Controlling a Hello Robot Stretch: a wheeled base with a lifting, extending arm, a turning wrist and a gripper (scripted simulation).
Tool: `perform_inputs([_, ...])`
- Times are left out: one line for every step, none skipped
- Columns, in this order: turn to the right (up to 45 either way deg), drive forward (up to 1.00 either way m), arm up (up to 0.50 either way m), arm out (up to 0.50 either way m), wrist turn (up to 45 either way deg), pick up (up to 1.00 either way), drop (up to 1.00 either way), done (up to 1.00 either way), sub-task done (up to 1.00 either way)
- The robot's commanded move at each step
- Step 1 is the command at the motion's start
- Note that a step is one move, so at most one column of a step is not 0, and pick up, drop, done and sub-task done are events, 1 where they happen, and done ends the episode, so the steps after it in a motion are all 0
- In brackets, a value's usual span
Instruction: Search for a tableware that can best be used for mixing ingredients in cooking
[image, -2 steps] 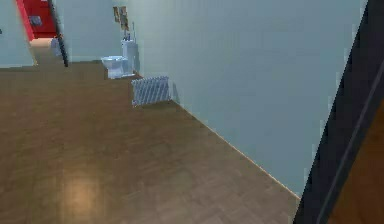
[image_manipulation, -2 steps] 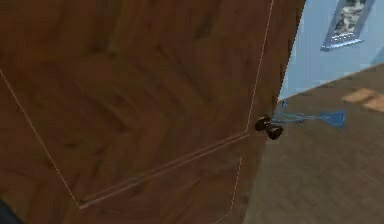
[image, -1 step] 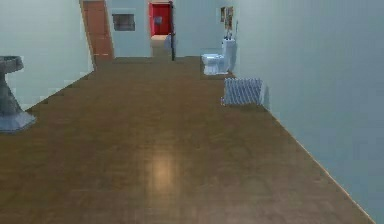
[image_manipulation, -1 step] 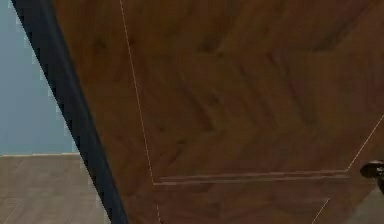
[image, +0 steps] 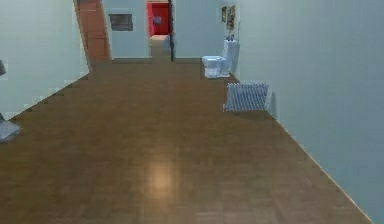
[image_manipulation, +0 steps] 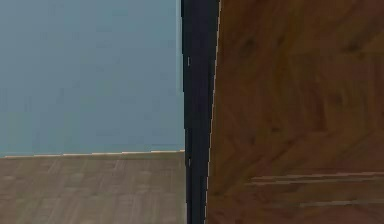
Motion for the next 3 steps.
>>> perform_inputs([-21.0, 0.00, 0.00, 0.00, 0.0, 0.00, 0.00, 0.00, 0.00])
perform_inputs([-3.0, 0.00, 0.00, 0.00, 0.0, 0.00, 0.00, 0.00, 0.00])
perform_inputs([0.0, 1.00, 0.00, 0.00, 0.0, 0.00, 0.00, 0.00, 0.00])
